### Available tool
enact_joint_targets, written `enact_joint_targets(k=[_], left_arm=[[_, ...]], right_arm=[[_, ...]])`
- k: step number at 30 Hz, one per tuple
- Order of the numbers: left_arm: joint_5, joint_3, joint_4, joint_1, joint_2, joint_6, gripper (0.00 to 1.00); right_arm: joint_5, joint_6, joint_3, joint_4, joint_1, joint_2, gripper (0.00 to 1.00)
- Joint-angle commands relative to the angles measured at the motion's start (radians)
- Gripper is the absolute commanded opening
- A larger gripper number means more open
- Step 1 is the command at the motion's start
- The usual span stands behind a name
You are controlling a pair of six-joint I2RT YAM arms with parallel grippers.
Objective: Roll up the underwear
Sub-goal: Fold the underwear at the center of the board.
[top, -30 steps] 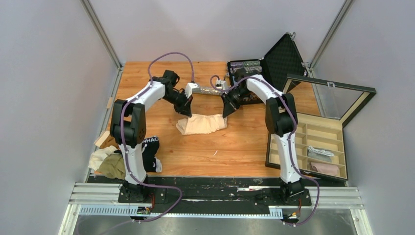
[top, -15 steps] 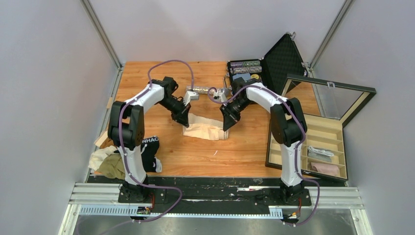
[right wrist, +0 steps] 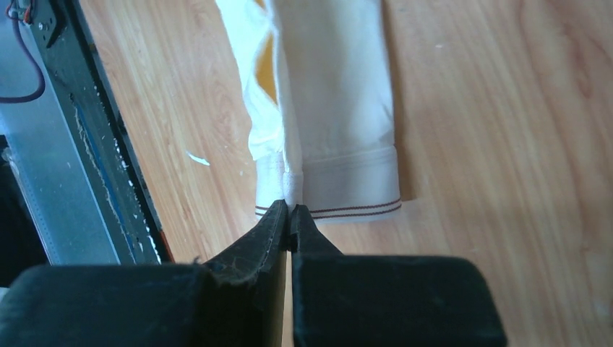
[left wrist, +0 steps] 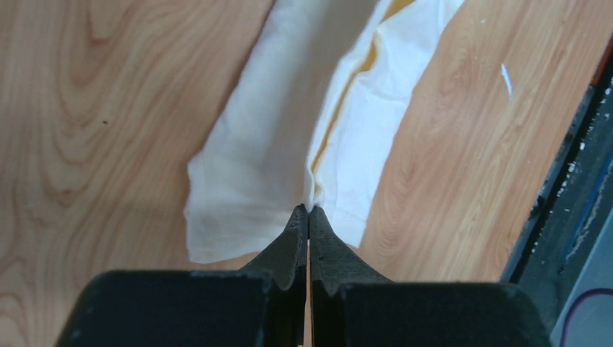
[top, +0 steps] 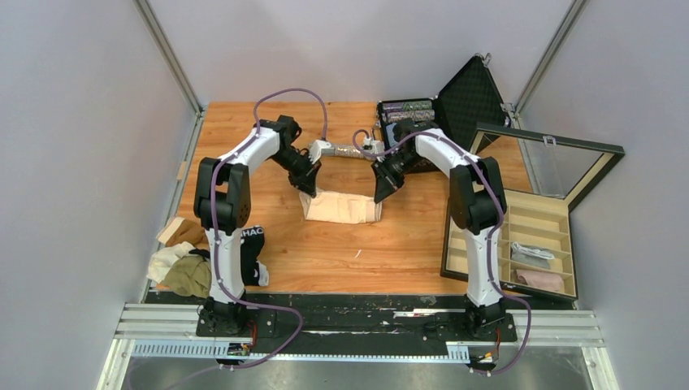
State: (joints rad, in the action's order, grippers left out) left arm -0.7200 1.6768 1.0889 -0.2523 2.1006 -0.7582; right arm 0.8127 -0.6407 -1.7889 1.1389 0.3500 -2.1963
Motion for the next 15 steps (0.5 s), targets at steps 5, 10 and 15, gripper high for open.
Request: enact_joint_targets(k=[5, 10, 15], left_arm=[[0.095, 0.119, -0.119, 0.008, 0.14, 0.152, 0.0], [0.101, 0.118, -0.123, 0.008, 0.179, 0.167, 0.0], [0.116, 0.041, -0.18, 0.008, 0.143, 0.181, 0.0]], right_arm=[[-0.017, 0.035, -0.151, -0.016, -0.036, -0.176, 0.0], [-0.004, 0.06, -0.298, -0.014, -0.029, -0.253, 0.0], [-0.007, 0.059, -0.289, -0.015, -0.012, -0.209, 0.0]])
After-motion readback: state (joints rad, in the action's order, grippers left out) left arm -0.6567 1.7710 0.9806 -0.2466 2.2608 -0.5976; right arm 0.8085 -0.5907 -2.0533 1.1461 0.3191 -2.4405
